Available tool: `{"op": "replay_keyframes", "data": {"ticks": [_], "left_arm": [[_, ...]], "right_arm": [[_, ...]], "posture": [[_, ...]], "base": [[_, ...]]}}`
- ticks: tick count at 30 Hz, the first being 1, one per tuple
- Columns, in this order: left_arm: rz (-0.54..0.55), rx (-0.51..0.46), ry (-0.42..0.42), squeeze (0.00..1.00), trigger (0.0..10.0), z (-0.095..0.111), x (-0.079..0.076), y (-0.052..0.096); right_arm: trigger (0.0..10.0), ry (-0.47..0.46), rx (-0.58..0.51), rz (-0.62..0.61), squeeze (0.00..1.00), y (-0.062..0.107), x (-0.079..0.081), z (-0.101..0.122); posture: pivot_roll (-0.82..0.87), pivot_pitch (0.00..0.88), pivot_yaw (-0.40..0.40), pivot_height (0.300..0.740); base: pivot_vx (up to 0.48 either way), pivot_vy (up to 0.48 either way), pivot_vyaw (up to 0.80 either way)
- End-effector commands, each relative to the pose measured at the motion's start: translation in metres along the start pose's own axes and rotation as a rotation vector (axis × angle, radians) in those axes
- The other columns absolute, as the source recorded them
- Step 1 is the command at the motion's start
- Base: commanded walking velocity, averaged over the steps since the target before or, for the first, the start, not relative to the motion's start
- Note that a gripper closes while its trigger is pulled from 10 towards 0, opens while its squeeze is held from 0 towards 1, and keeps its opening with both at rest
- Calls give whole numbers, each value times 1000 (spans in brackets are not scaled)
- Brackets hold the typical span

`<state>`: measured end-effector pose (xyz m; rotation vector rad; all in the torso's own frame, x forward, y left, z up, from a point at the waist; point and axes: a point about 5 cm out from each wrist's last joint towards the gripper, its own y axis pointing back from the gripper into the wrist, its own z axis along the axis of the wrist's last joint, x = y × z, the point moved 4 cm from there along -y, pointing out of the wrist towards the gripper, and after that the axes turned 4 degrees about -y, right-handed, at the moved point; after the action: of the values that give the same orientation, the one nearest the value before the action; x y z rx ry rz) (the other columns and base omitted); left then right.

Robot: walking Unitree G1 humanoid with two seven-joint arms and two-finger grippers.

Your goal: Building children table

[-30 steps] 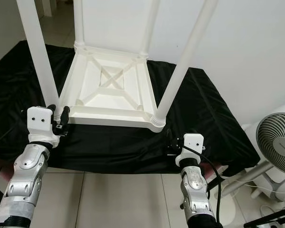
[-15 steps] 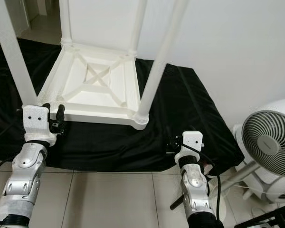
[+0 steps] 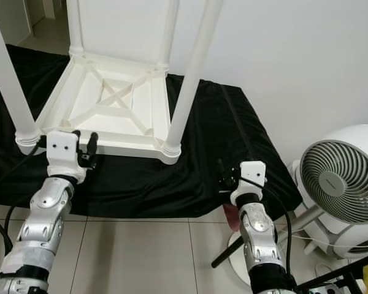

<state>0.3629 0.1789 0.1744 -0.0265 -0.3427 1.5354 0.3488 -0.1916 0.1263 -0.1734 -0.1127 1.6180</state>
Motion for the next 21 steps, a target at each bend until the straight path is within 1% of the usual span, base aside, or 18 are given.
{"op": "replay_keyframes", "data": {"ticks": [1,5,7,8,9,10,11,12,13,14,15,16,17,18,21], "left_arm": [[-17,20,16,0,10000,-4,-7,-2],[-10,24,7,0,10000,-4,-7,-2],[1,26,6,0,10000,-1,-6,-1],[1,26,6,0,10000,-1,-6,-1],[2,16,14,0,10000,3,-6,1],[-9,6,11,0,10000,5,-6,3],[-9,6,11,0,10000,5,-6,3],[-21,1,11,0,10000,7,-6,4],[-33,-4,9,0,10000,7,-6,4],[-33,-4,9,0,10000,7,-6,4],[-53,-5,6,0,10000,7,-5,5],[-53,-5,6,0,10000,7,-5,5],[-58,-6,-11,0,10000,7,-3,4],[-57,-6,-23,0,10000,7,0,4],[-67,0,-11,0,10000,6,3,3]], "right_arm": [[10000,21,29,-41,0,2,-12,-6],[10000,44,40,-37,0,1,-11,-6],[10000,72,47,-13,0,-2,-6,-6],[10000,72,47,-13,0,-2,-6,-6],[10000,94,36,11,0,-3,-1,-2],[10000,97,24,45,0,-5,4,1],[10000,97,24,45,0,-5,4,1],[10000,68,15,85,0,-7,10,3],[10000,40,12,113,1000,-8,13,4],[10000,40,12,113,1000,-8,13,4],[10000,-1,4,140,1000,-10,17,6],[10000,-1,4,140,1000,-10,17,6],[10000,6,-9,140,1000,-13,17,9],[10000,17,-21,131,1000,-16,17,11],[10000,30,-30,130,1000,-20,19,14]], "posture": [[-9,0,-183,740],[7,0,-172,740],[17,0,-164,740],[17,0,-164,740],[19,0,-158,740],[24,0,-148,740],[24,0,-148,740],[25,0,-143,740],[25,0,-143,740],[25,0,-143,740],[27,0,-135,740],[27,0,-135,740],[22,0,-119,740],[22,0,-119,740],[20,0,-108,740]], "base": [[0,0,0],[0,0,0],[0,0,0],[0,0,0],[0,0,0],[0,0,0],[0,0,0],[0,0,0],[0,0,0],[0,0,0],[0,0,0],[0,0,0],[0,0,0],[0,0,0],[0,0,0]]}}
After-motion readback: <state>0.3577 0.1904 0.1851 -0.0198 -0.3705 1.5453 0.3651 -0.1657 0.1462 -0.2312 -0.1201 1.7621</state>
